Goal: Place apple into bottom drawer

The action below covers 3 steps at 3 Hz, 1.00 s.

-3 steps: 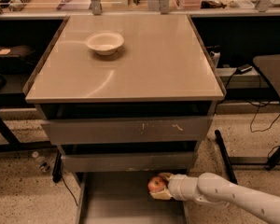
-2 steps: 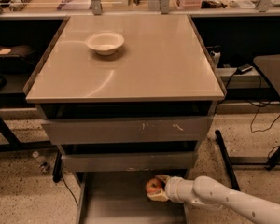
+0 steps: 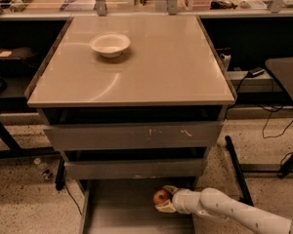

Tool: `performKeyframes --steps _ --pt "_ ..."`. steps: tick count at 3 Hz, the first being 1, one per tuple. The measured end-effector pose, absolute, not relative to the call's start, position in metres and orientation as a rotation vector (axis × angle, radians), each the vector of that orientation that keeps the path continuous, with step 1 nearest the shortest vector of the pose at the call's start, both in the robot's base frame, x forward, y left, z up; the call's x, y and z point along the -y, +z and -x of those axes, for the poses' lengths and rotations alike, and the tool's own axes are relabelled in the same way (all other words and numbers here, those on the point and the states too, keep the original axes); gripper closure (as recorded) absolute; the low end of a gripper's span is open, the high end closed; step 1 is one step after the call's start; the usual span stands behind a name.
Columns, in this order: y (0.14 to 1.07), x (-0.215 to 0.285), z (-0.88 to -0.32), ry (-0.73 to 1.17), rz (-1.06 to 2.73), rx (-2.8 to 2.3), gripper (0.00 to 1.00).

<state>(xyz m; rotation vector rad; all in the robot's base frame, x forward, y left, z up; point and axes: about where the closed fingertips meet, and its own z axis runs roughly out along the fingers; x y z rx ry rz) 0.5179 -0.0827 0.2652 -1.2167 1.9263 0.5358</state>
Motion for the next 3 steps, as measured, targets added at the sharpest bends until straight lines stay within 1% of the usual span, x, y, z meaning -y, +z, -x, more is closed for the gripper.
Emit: performKeyframes --steps 2,3 --pt "0.208 0.082 -0.528 0.537 1.217 -2.073 1.00" --pt "0.206 0.080 -0.528 0.539 1.222 -2.077 1.00"
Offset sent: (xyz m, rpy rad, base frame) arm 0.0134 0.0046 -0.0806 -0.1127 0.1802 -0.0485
